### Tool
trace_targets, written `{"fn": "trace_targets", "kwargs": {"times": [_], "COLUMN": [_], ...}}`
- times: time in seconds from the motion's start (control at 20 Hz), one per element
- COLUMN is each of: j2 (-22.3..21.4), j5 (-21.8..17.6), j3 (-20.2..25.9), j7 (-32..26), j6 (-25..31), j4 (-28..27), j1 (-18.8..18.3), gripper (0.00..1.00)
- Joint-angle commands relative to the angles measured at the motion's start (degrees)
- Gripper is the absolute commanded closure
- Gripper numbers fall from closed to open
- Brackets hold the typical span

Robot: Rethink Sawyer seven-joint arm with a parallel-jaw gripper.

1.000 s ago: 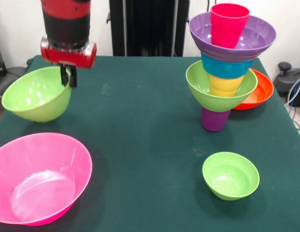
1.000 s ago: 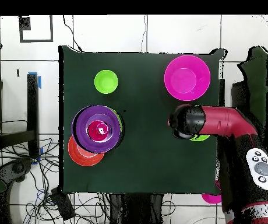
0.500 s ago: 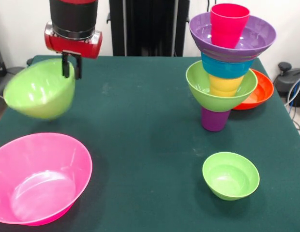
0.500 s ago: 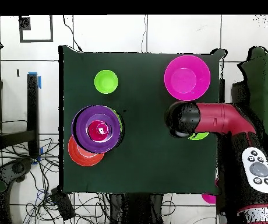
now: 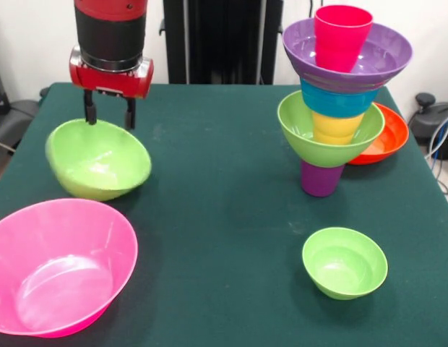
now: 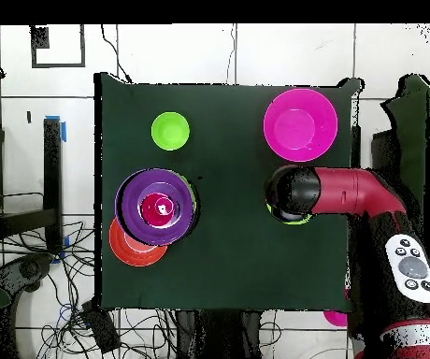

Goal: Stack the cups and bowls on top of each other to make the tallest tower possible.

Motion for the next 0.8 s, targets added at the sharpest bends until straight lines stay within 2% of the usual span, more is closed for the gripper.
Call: {"fn": "trace_targets", "kwargs": {"times": [0.05, 0.5, 0.8], "j2": [4.40, 6.73, 12.47], "j5": [-1.71, -0.93, -1.24], "j3": [1.55, 1.72, 1.24], "j7": [-0.25, 0.55, 2.25], "j6": [-5.70, -9.10, -12.55], "j4": [0.58, 1.14, -1.29], "j1": [-0.39, -1.08, -0.63], "gripper": [0.00, 0.00, 0.00]}}
